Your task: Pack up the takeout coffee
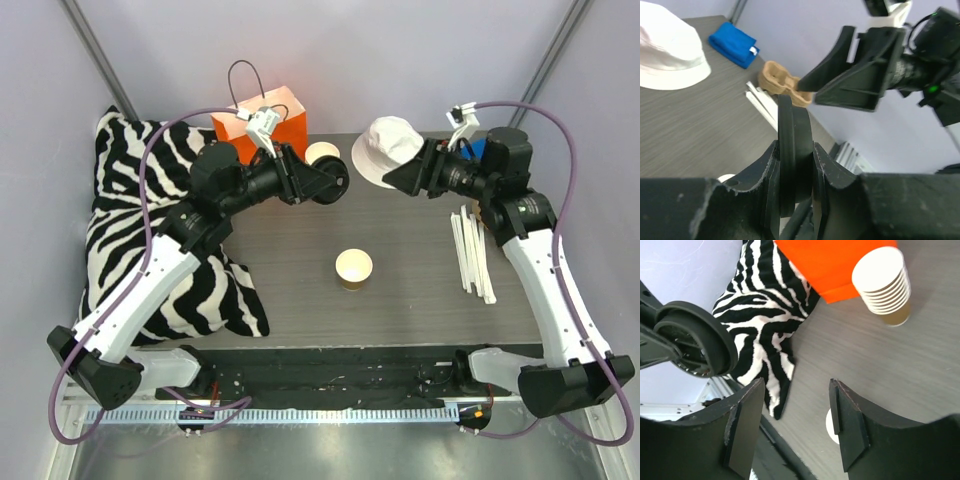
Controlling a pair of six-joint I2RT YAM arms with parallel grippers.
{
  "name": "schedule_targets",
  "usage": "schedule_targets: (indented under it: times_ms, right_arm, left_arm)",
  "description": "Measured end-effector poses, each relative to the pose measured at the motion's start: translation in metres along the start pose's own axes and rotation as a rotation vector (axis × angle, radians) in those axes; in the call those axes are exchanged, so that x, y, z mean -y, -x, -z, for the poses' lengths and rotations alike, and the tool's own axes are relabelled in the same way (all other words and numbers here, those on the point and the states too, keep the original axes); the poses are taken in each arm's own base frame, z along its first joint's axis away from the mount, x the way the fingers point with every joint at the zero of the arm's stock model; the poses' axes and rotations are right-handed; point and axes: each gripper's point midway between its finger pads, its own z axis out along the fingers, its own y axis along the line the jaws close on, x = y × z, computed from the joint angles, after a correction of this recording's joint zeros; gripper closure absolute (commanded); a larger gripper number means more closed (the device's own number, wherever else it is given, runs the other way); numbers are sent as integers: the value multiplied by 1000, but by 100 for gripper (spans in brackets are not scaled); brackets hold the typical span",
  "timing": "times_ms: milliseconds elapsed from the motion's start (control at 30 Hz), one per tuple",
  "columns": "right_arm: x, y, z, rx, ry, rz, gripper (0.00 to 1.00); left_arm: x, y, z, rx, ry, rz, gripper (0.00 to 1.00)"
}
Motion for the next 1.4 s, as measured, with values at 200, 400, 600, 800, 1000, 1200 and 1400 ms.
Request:
schedule_targets:
  times_ms: [200,400,600,800,1000,1200,1400]
  right_arm:
    - [-20,-12,-24,-28,31,-37,45]
    - [-41,-12,-33,-15,56,-25,51]
    - [-45,-13,-42,-12,51,-33,54]
    - [-39,-17,-55,-23,29,-49,59]
    - [-36,-13,-55,-8,5,-44,59]
    - [-32,-13,-55,-4,-20,-40,59]
    - [-32,-13,-55,-6,-19,-42,59]
  left_arm:
    - [5,2,-4,8,-24,56,100]
    - [1,-1,-9,-4,-15,76,100]
    - [0,-2,-9,-4,-13,76,100]
    - [-5,-5,-12,-10,1,83,100]
    - [-14,-11,-15,-18,27,89,100]
    - [-25,-13,-16,-14,78,95,100]
    - [-32,-19,-20,-29,95,112,100]
